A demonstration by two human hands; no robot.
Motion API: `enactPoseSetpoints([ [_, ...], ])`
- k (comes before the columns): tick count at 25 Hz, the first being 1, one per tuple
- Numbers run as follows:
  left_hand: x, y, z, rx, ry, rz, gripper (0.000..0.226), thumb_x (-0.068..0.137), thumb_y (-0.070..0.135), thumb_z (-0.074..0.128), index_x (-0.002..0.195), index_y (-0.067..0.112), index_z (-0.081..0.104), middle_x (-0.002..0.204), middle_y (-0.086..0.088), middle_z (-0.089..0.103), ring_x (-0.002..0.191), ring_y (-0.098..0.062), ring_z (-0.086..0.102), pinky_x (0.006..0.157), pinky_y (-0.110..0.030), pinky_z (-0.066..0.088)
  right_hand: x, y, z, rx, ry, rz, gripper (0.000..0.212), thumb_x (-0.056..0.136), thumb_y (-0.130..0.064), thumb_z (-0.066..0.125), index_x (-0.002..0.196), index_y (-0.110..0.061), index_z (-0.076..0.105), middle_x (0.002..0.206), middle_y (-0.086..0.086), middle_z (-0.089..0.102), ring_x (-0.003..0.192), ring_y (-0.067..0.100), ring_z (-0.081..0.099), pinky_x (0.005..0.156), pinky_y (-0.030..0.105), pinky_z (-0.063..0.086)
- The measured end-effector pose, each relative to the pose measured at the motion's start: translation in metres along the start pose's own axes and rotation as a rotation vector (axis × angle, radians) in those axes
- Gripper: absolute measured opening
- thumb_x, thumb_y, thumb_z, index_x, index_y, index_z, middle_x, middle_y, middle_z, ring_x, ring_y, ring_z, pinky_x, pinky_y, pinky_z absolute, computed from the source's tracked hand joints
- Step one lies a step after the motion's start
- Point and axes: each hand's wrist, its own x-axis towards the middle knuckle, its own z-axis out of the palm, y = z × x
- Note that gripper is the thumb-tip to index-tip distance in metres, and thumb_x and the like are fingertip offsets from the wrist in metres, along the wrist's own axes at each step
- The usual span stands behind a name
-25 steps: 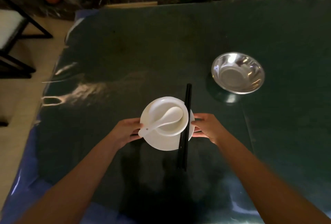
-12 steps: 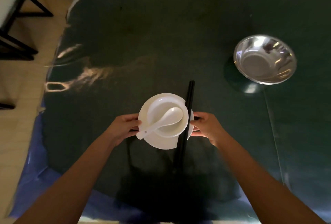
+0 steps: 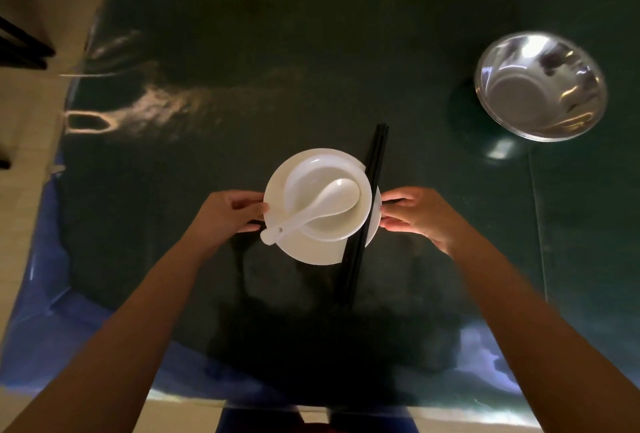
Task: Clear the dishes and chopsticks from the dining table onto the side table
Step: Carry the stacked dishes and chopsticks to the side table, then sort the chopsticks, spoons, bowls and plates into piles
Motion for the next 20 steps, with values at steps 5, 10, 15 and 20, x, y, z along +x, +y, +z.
enactPoseSetpoints([
  [5,-0.053,-0.039,0.016,-0.375,0.333,-0.203,0.023,0.095,0.011,0.043,0.091,0.009,0.065,0.081,-0.005,0.069,0.061,-0.01,0.064,0.055,-0.017,0.051,0.015,-0.023,-0.017,0.129,0.203,-0.052,0.013,0.089,-0.014,0.056,0.099,-0.012,0.064,0.084,0.008,0.067,0.068,0.015,0.067,0.054,0.016,0.055],
  [10,-0.099,-0.051,0.075,-0.553,-0.053,-0.414,0.031,0.098,0.015,0.034,0.096,0.003,0.063,0.08,-0.01,0.075,0.07,-0.019,0.072,0.057,-0.023,0.057,0.039,-0.05,-0.009,0.112,0.278,0.032,0.012,0.087,-0.024,0.056,0.084,-0.013,0.061,0.076,0.0,0.068,0.046,0.011,0.046,0.045,0.018,0.04],
  [15,-0.096,-0.021,0.12,-0.579,-0.261,-0.341,0.03,0.098,0.017,0.033,0.104,0.01,0.062,0.094,-0.009,0.074,0.089,-0.022,0.071,0.071,-0.028,0.058,0.053,-0.058,0.008,0.095,0.182,0.082,0.015,0.083,-0.02,0.063,0.075,-0.007,0.059,0.071,0.006,0.064,0.038,0.009,0.037,0.033,0.016,0.026],
  [20,-0.1,-0.01,0.129,-0.588,-0.259,-0.312,0.026,0.098,0.007,0.035,0.102,0.008,0.061,0.084,-0.008,0.075,0.078,-0.017,0.071,0.067,-0.027,0.059,0.052,-0.056,0.008,0.2,0.135,0.063,0.01,0.085,-0.004,0.058,0.076,-0.004,0.057,0.073,0.008,0.068,0.033,0.006,0.032,0.03,0.015,0.023],
])
